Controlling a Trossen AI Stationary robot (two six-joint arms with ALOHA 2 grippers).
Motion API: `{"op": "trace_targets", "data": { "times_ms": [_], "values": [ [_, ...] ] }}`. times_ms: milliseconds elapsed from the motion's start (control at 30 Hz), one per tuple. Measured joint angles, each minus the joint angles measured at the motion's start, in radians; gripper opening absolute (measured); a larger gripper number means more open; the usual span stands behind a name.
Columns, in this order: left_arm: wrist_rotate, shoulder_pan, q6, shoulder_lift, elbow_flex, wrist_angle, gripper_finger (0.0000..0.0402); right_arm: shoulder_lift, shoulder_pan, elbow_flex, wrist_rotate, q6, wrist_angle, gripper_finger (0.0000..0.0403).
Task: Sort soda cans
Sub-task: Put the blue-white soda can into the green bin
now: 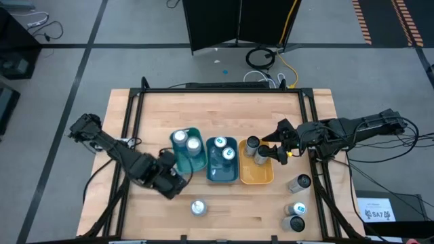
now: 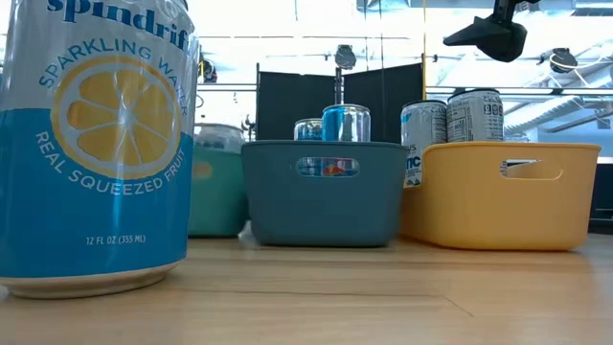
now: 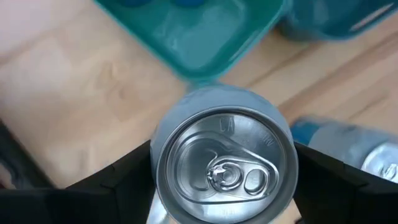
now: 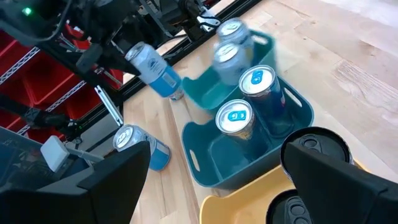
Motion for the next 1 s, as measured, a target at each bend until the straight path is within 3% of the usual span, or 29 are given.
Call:
{"op": "trace_targets", "data": {
  "times_ms": [300, 467, 733, 1000],
  "values": [
    [0.031, 0.109, 0.17, 0.0, 0.074, -0.05, 0.0305, 0.0, 0.0, 0.0, 0.0, 0.005, 0.0, 0.0364],
    [-0.051, 0.163, 0.219, 0.0, 0.092, -0.137, 0.0304, 0.0, 0.0, 0.0, 0.0, 0.004, 0.0, 0.0364],
    [-0.06, 0.284, 0.416, 0.029, 0.085, -0.075, 0.0304, 0.0, 0.0, 0.0, 0.0, 0.008, 0.0, 0.0364],
    [-0.03, 0.346, 0.508, 0.101, 0.083, -0.065, 0.0304, 0.0, 0.0, 0.0, 0.0, 0.032, 0.0, 0.0364]
  ]
}}
